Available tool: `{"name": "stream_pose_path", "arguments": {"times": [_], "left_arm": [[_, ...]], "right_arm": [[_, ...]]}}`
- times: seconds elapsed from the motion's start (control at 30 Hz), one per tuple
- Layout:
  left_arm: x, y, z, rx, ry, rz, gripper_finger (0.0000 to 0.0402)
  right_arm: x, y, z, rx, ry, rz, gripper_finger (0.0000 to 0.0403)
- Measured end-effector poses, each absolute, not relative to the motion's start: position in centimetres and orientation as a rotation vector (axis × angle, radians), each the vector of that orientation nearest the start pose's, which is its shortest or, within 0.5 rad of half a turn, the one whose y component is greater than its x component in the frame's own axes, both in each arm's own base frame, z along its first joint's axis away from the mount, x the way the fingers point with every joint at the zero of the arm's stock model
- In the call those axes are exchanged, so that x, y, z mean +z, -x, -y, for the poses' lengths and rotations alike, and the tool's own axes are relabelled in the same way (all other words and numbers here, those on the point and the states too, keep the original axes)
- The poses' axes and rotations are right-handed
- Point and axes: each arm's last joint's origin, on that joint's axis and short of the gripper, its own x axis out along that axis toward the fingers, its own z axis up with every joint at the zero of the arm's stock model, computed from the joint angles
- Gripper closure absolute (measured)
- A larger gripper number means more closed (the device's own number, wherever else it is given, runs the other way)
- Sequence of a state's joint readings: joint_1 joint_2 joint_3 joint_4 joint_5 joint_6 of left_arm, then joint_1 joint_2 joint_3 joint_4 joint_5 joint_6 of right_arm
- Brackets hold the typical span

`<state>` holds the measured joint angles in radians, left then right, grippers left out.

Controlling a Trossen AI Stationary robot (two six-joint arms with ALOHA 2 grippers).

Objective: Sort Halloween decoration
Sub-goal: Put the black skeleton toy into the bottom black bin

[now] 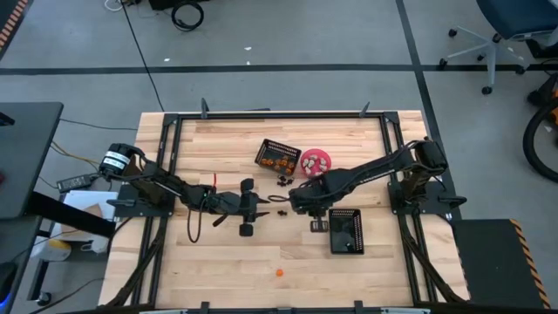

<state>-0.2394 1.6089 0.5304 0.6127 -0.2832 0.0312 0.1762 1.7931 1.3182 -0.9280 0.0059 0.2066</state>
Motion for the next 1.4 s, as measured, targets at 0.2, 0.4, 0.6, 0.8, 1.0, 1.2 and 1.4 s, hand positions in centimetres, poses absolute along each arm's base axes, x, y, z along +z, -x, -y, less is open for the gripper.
{"name": "stream_pose_path", "arguments": {"times": [0.2,0.4,0.6,0.8,1.0,1.2,1.4], "left_arm": [[13.9,-27.9,6.0,0.011,-0.264,-0.424,0.0265],[14.1,-28.6,5.2,-0.124,-0.224,-0.419,0.0265],[14.2,-30.6,4.1,-0.127,-0.189,-0.502,0.0265],[13.1,-32.6,4.6,-0.142,-0.193,-0.581,0.0256],[11.8,-33.7,3.8,-0.094,-0.189,-0.561,0.0239],[10.1,-34.3,2.5,-0.085,-0.152,-0.547,0.0239],[8.9,-34.7,2.5,-0.139,-0.092,-0.524,0.0239]], "right_arm": [[21.6,-31.8,-7.2,-0.036,-0.261,-1.601,0.0357],[19.7,-29.1,-9.1,-0.068,-0.297,-1.796,0.0333],[18.3,-28.1,-9.6,-0.108,-0.315,-1.816,0.0282],[18.3,-27.0,-9.2,-0.179,-0.298,-1.767,0.0222],[20.9,-25.8,-8.4,-0.228,-0.227,-1.617,0.0194],[23.9,-25.5,-7.8,-0.278,-0.157,-1.33,0.0198],[24.5,-25.9,-7.4,-0.316,-0.031,-1.113,0.0204]]}}
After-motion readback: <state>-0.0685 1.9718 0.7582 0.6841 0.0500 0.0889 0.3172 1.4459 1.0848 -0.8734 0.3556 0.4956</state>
